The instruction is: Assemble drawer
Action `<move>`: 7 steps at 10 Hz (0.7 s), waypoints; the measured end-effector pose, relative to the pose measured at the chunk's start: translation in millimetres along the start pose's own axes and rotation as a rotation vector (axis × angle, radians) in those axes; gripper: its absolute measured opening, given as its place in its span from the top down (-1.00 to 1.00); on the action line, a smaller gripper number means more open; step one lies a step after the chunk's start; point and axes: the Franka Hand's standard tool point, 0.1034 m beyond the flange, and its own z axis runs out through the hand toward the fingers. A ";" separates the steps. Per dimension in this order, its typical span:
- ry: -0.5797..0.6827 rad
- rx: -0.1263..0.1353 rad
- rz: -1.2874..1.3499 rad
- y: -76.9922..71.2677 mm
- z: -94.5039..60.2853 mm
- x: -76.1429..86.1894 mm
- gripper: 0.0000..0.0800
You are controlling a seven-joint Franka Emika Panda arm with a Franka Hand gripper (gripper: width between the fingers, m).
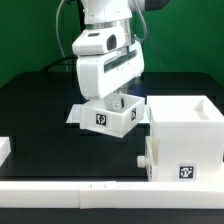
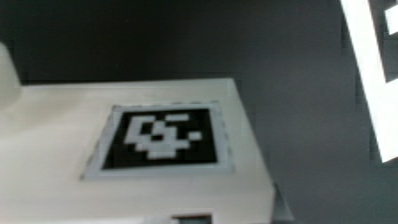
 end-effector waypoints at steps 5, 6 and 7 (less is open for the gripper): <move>0.016 0.011 -0.327 49.3 -0.5 27.7 0.90; 0.016 0.013 -0.324 49.4 0.2 26.5 0.90; 0.016 0.014 -0.323 49.2 0.7 26.2 0.90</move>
Offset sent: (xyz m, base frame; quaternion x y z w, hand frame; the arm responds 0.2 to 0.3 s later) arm 0.0503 0.0340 0.0051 -0.0276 -0.0013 -0.2499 0.9679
